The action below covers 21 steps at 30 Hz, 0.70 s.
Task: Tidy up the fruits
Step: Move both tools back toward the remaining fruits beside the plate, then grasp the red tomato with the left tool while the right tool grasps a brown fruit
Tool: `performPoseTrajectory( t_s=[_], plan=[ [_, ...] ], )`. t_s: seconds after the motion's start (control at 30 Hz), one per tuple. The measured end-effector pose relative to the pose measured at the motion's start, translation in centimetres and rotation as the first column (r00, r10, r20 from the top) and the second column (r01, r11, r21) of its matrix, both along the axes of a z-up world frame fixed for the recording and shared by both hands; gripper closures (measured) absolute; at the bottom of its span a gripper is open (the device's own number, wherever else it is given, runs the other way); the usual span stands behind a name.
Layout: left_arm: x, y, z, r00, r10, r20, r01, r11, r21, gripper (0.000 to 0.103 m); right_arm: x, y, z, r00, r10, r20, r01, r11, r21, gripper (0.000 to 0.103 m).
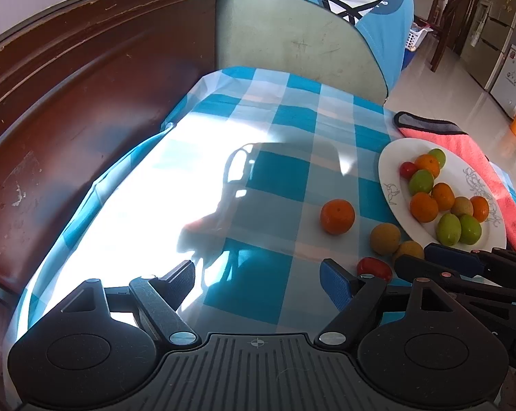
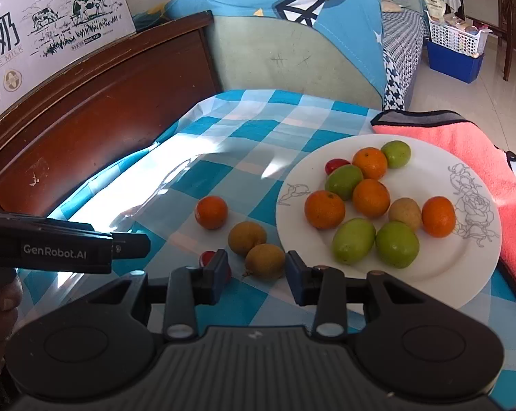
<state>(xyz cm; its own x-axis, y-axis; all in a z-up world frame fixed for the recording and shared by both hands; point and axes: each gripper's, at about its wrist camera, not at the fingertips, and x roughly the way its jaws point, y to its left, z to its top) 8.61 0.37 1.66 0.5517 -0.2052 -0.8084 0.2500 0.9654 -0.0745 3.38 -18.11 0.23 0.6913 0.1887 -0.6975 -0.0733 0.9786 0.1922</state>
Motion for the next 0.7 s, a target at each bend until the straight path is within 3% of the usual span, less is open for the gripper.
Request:
performPoseTrajectory(
  t_s=[0.1, 0.2, 0.37, 0.7],
  plan=[
    [0.0, 0.1, 0.0, 1.000, 0.005, -0.001, -0.005, 1.000, 0.000, 0.022, 0.1, 0.7, -0.2, 1.000, 0.019, 0.015, -0.019, 0.999, -0.046, 0.066],
    [0.1, 0.2, 0.0, 1.000, 0.010, 0.000, -0.010, 1.000, -0.003, 0.022, 0.1, 1.1, -0.4, 0.999, 0.031, 0.020, -0.029, 0.996, -0.080, 0.075],
    [0.1, 0.2, 0.0, 1.000, 0.010, -0.002, -0.010, 1.000, -0.006, 0.022, -0.1, 1.3, -0.3, 0.999, 0.044, 0.008, -0.043, 0.996, -0.083, 0.077],
    [-0.4, -0.7, -0.3, 0.998, -0.053, -0.016, 0.052, 0.997, -0.056, 0.023, -1.7, 0.6, 0.1, 0.993, 0.053, -0.104, -0.058, 0.997, -0.051, 0.080]
  ],
)
